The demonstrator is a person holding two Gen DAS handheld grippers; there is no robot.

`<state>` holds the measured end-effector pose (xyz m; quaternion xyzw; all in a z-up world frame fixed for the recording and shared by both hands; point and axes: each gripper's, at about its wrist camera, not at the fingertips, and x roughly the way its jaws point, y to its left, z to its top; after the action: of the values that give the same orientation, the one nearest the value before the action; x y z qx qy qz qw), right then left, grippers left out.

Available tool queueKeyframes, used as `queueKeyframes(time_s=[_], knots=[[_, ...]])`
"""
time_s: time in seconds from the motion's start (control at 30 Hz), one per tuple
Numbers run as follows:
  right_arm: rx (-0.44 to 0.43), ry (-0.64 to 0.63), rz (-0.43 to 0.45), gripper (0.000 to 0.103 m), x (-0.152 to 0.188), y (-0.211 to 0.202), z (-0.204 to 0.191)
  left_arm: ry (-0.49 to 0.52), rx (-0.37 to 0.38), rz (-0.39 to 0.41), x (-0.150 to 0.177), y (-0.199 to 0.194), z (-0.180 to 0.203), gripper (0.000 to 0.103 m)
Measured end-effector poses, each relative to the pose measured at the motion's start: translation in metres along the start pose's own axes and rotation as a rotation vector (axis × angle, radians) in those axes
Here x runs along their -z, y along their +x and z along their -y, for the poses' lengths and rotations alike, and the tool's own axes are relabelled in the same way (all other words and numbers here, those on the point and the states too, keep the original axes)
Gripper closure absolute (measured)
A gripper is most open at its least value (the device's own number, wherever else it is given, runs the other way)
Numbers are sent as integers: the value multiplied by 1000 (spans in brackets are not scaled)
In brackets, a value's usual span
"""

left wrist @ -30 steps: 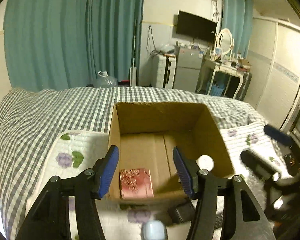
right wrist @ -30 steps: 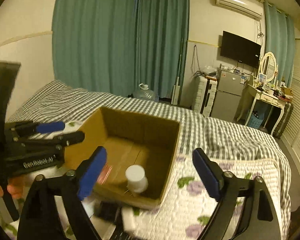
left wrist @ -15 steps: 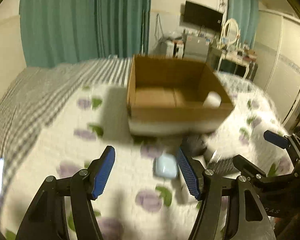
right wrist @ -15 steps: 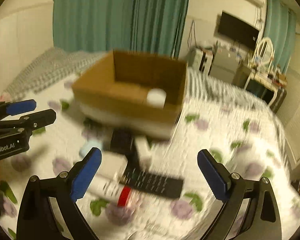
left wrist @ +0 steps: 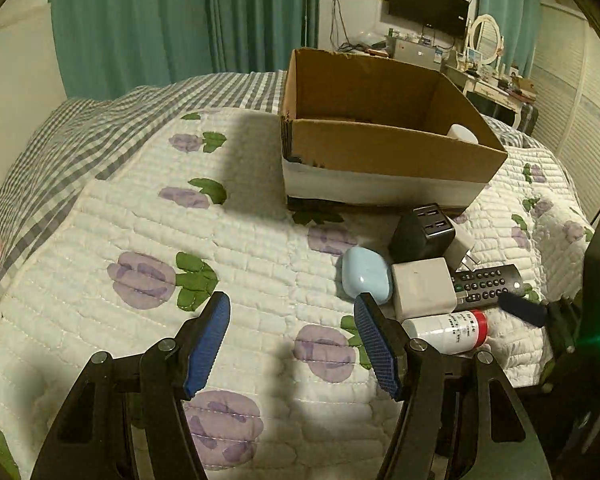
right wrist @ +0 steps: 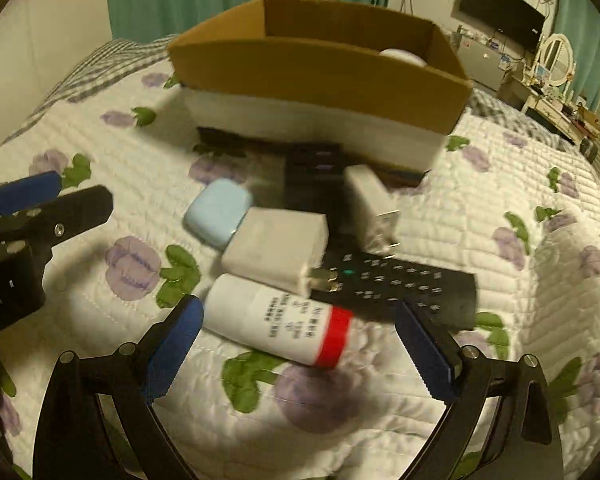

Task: Organize rigid objects
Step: 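Grasp the white bottle with red cap using the right tool, then grasp white charger with left tool while right tool carries bottle, drop both in box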

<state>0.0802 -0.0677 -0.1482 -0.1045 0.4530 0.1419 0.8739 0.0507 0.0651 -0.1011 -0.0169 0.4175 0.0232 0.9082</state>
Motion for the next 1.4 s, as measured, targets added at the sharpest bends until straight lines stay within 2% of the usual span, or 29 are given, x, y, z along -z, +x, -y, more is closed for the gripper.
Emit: queueKeyframes(time_s=[0.13,0.2,0.47,0.57,0.67,0.8,0.9,1.07,1.17,1.4], knots=[[10,-17,-20,7,1,12,-10,3,-10,-4,0,2,1,36],[8,-14,-34,21,2,16,-10,3,-16,-7,0,3,1,36],[-42,-10,32,21,2,-12,2,5,-41,-13,-1,6,2,36],[-49,0,104,21,-5,-35,19,10,-39,-7,-2,4,5,36],[11,18,177,21,-18,-56,49,42,-44,-1,-6,3,15,36],[78,40,217,21,-37,-66,90,63,-6,-12,-12,8,36,36],[109,81,247,21,-39,-69,113,74,25,-32,-16,16,53,36],[52,137,195,21,-33,-57,131,82,58,-85,-19,42,84,36],[38,146,194,21,-29,-58,136,91,64,-106,-20,56,97,36],[19,149,172,21,-25,-51,135,120,79,-131,-15,76,113,39]])
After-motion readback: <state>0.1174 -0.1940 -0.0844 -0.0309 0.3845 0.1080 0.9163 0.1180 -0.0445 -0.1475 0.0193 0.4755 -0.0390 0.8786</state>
